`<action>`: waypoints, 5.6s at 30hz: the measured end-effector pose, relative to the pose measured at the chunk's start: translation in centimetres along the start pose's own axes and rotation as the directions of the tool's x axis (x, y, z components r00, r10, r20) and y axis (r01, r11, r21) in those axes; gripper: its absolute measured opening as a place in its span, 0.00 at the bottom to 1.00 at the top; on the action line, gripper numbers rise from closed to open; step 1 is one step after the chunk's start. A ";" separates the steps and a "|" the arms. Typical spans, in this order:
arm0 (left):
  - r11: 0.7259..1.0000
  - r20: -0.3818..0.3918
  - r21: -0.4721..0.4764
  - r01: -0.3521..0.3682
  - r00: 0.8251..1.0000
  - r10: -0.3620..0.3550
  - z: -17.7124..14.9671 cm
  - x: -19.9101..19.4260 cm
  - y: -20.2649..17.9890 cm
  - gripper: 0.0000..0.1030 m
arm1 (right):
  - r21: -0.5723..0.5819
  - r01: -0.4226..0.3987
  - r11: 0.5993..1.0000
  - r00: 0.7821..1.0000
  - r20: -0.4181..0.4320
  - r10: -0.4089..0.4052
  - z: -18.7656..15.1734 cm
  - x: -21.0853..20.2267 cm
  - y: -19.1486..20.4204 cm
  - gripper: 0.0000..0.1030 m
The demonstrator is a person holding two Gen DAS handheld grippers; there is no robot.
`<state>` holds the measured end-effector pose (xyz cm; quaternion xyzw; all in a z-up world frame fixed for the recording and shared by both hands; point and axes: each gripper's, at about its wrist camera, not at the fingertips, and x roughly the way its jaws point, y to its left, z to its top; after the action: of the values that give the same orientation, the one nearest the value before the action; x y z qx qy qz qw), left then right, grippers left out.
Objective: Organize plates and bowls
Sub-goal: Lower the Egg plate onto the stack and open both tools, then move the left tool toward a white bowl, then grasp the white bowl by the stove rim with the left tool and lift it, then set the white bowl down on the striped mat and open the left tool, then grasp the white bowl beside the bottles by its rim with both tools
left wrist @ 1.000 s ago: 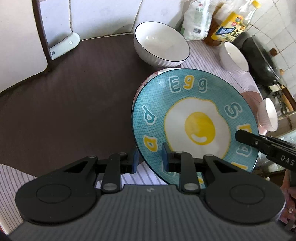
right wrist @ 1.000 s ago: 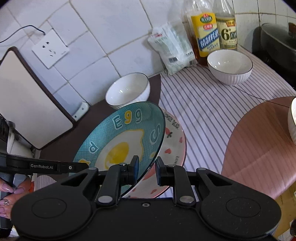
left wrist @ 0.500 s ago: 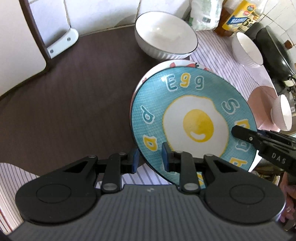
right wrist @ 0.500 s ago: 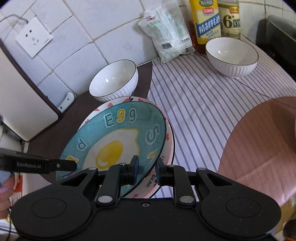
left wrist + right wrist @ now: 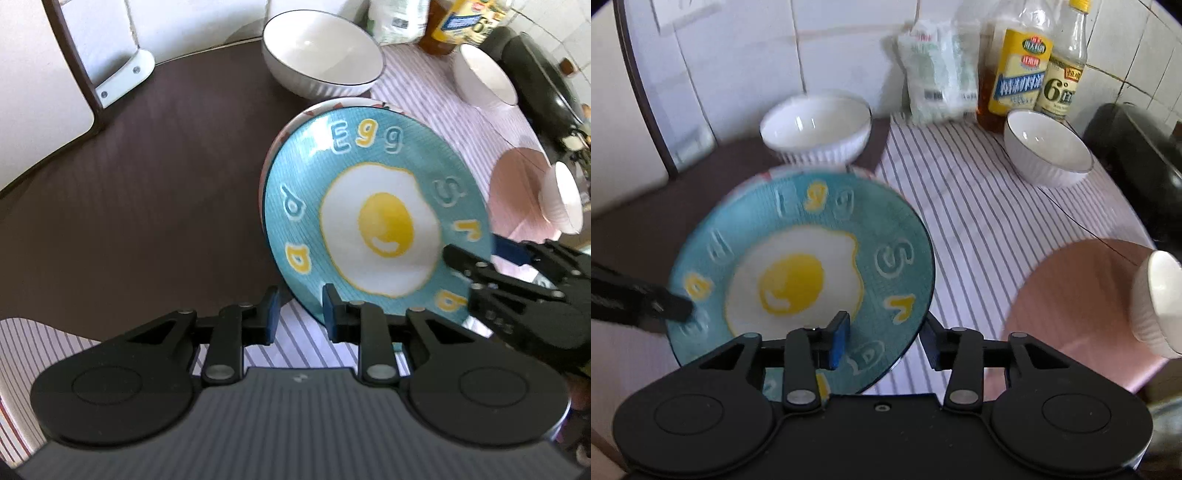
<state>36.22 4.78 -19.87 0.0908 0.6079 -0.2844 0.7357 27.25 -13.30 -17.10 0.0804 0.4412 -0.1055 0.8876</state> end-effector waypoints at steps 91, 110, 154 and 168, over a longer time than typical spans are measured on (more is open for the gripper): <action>0.999 0.139 -0.032 0.042 0.990 -0.037 5.2 11.7 -37.2 0.12 | -0.159 -0.054 0.986 0.857 0.500 0.128 -11.9 4.8 -29.3 0.92; 0.987 0.225 -0.149 -0.058 0.970 0.091 4.0 5.0 -29.2 0.13 | -0.403 -0.124 0.907 0.788 0.515 0.337 -8.0 3.2 -21.9 0.92; 0.974 0.106 -0.116 -0.193 0.973 0.205 4.8 1.1 -29.7 0.58 | -0.179 -0.313 0.933 0.918 0.196 0.346 -4.6 -1.5 -25.4 0.88; 0.987 0.198 -0.110 -0.113 0.971 0.134 8.4 -1.5 -26.0 0.65 | 0.071 -0.414 0.908 0.890 0.244 0.387 2.9 -4.1 -27.4 0.86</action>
<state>29.38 -20.11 -10.86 0.0626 0.5353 -0.2158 0.8142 19.98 -39.95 -13.50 0.2110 0.3050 0.0449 0.9276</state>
